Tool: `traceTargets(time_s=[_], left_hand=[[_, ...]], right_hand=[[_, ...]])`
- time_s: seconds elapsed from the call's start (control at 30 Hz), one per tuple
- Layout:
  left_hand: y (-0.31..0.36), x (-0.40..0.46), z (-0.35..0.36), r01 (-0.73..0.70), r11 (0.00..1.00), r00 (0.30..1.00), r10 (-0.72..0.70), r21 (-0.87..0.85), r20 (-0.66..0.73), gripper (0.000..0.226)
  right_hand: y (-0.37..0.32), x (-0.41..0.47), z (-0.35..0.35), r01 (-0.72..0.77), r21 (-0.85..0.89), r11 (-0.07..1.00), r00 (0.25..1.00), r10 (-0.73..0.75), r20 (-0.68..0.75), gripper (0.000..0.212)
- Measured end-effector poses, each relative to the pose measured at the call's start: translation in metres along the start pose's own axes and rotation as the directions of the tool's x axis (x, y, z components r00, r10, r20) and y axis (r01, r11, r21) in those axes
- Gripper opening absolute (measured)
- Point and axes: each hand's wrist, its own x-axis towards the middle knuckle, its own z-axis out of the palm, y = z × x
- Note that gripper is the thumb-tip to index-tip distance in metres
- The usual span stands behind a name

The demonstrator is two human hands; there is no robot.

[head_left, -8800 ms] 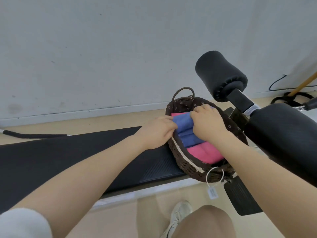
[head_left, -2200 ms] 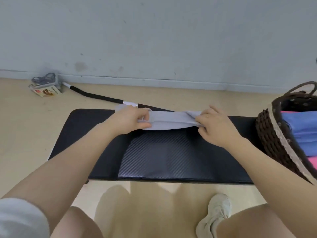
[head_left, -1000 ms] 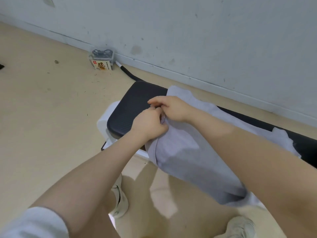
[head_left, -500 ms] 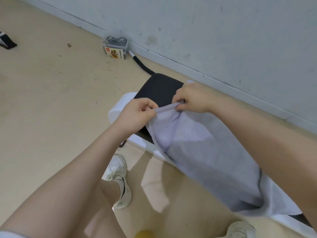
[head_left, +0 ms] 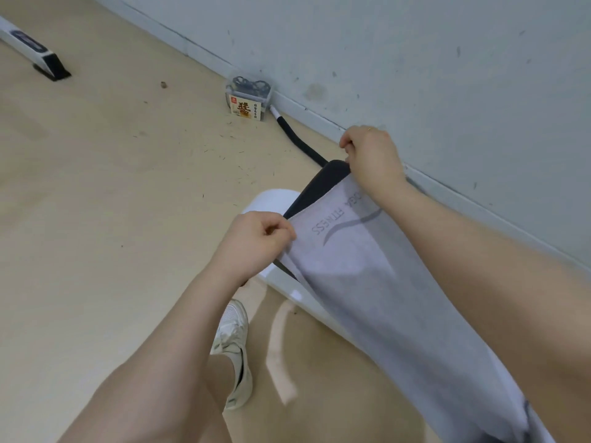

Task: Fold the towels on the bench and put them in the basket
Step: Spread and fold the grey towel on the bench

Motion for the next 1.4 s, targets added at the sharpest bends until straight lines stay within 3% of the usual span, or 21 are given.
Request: traceTargets(time_s=[0.07, 0.17, 0.23, 0.3, 0.37, 0.43, 0.53, 0.6, 0.7, 0.77, 0.9, 1.03, 1.17, 1.3, 1.4], left_hand=[[-0.004, 0.001, -0.002, 0.028, 0.998, 0.999, -0.027, 0.061, -0.020, 0.022], [-0.013, 0.004, -0.007, 0.144, 0.978, 0.985, -0.157, 0.151, 0.077, 0.016], [-0.017, 0.004, -0.008, 0.203, 0.941, 0.959, -0.247, 0.269, 0.141, 0.011], [-0.018, 0.003, -0.004, 0.191, 0.863, 0.960, -0.264, 0.468, 0.097, 0.014], [-0.015, 0.005, 0.005, 0.125, 0.816, 0.992, -0.108, 0.564, -0.063, 0.021], [-0.007, 0.007, 0.014, -0.027, 0.858, 0.985, 0.110, 0.512, -0.132, 0.030], [0.002, 0.016, 0.027, -0.290, 0.848, 0.947, 0.320, 0.443, 0.006, 0.046], [0.003, 0.023, 0.037, -0.439, 0.766, 0.895, 0.418, 0.470, 0.155, 0.046], [-0.001, 0.030, 0.053, -0.506, 0.621, 0.862, 0.399, 0.599, 0.314, 0.046], [-0.002, 0.032, 0.059, -0.467, 0.567, 0.883, 0.346, 0.678, 0.319, 0.057], [-0.008, 0.049, 0.053, -0.369, 0.597, 0.928, 0.284, 0.713, 0.243, 0.072], [-0.010, 0.056, 0.047, -0.302, 0.625, 0.953, 0.205, 0.719, 0.222, 0.075], [0.001, 0.046, 0.066, -0.255, 0.598, 0.966, 0.185, 0.760, 0.179, 0.077], [0.022, 0.014, 0.107, -0.449, 0.575, 0.891, 0.344, 0.684, 0.297, 0.079], [0.033, -0.011, 0.151, -0.617, 0.509, 0.787, 0.412, 0.600, 0.460, 0.062]], right_hand=[[-0.008, 0.005, 0.009, 0.030, -0.015, 0.999, 0.996, -0.029, 0.085, 0.036], [-0.008, -0.007, 0.018, 0.125, -0.123, 0.984, 0.936, -0.076, 0.343, 0.044], [0.005, -0.022, 0.019, 0.193, -0.194, 0.962, 0.926, -0.113, 0.361, 0.047], [0.024, -0.035, 0.017, 0.188, -0.275, 0.943, 0.951, -0.105, 0.292, 0.051], [0.040, -0.041, 0.014, 0.064, -0.343, 0.937, 0.979, 0.008, 0.206, 0.049], [0.048, -0.040, 0.011, -0.063, -0.391, 0.918, 0.986, 0.117, 0.116, 0.039], [0.046, -0.030, 0.009, -0.102, -0.395, 0.913, 0.989, 0.134, 0.056, 0.025], [0.042, -0.018, 0.011, -0.171, -0.262, 0.950, 0.980, 0.190, 0.050, 0.024], [0.033, 0.002, 0.017, -0.280, 0.139, 0.950, 0.960, 0.277, 0.041, 0.024], [0.029, 0.015, 0.023, -0.290, 0.267, 0.919, 0.957, 0.284, 0.061, 0.023], [0.021, 0.036, 0.034, -0.269, 0.286, 0.920, 0.962, 0.273, 0.029, 0.026], [0.018, 0.016, 0.042, -0.162, 0.197, 0.967, 0.957, 0.104, 0.272, 0.047], [0.037, -0.039, 0.027, -0.073, 0.110, 0.991, 0.966, 0.042, 0.257, 0.055], [0.077, -0.114, -0.011, -0.141, 0.075, 0.987, 0.969, 0.122, 0.217, 0.045], [0.111, -0.178, -0.048, -0.200, 0.059, 0.978, 0.955, 0.181, 0.236, 0.026]])
